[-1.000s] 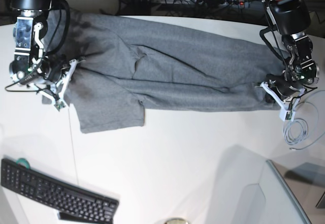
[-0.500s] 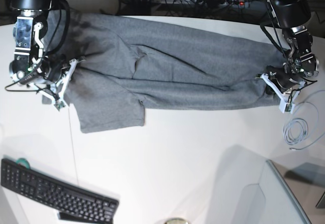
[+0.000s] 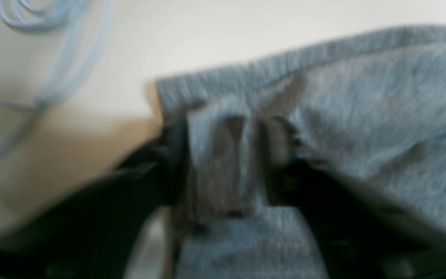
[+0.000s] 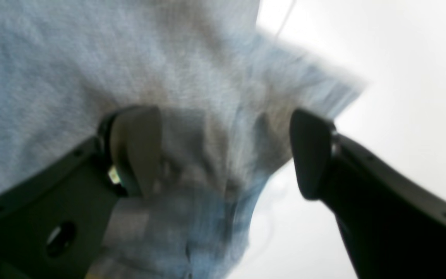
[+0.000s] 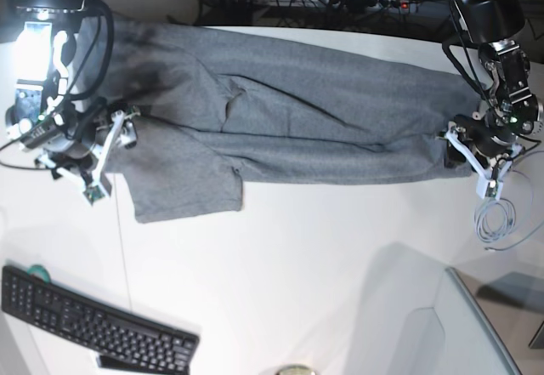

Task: Layout the t-shirt on the table in an organized manner, then fold the t-shirt properly
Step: 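Release the left gripper and drag the sleeve end inward with the right gripper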

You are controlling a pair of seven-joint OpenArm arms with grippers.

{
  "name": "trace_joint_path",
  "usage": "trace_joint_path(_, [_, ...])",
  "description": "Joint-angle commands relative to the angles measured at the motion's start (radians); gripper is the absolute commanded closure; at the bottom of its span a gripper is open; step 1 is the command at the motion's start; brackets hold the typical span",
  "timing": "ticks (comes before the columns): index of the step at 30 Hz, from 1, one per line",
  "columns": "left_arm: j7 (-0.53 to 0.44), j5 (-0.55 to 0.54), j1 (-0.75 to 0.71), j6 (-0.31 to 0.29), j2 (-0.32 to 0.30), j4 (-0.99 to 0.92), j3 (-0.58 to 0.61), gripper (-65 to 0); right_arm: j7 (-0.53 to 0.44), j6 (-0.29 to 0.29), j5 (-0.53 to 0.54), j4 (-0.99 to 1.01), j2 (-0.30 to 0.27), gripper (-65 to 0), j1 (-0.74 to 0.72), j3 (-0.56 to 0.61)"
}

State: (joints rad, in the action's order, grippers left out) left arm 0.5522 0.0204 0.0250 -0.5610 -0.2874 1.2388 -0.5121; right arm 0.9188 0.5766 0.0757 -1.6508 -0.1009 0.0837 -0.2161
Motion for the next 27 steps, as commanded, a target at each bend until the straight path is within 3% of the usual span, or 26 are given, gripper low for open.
trace_joint_path(1, [-0.016,-0.01,-0.004,0.002,-0.02,0.039,-0.027,-41.8,-0.01,0.0,0.005,-0.03,-0.009,-48.9,-0.014,-0.003])
trace_joint_path(3, [-0.016,-0.01,-0.015,0.002,-0.02,0.072,-0.082,-49.4,-0.01,0.0,0.005,-0.029,-0.009,-49.2,-0.045,-0.001])
trace_joint_path(5, [-0.016,-0.01,-0.015,0.002,-0.02,0.089,-0.147,-52.8,-0.014,0.0,0.005,0.005,-0.013,-49.2,-0.086,0.001])
trace_joint_path(9, [-0.016,-0.021,-0.036,0.002,-0.02,0.097,-0.334,-53.5,-0.039,0.0,0.005,0.212,-0.016,-49.1,-0.241,0.007])
trace_joint_path(13, [-0.019,-0.024,-0.104,0.0,-0.013,0.097,-0.484,-53.3,-0.189,0.0,0.005,0.513,-0.018,-49.1,-0.393,0.007])
trace_joint_path(15, [-0.022,-0.075,-0.152,0.0,-0.011,0.089,-0.524,-53.3,-0.238,0.0,0.003,0.647,-0.021,-49.1,-0.451,0.008])
trace_joint_path(21, [-0.022,-0.369,-0.32,0.0,-0.028,0.089,-0.595,-53.3,-0.413,0.0,0.003,0.989,-0.036,-48.9,-0.583,0.008])
trace_joint_path(27, [-0.022,-0.38,-0.343,0.0,-0.04,0.088,-0.595,-53.3,-0.502,-0.002,0.003,1.135,-0.036,-48.8,-0.626,0.01])
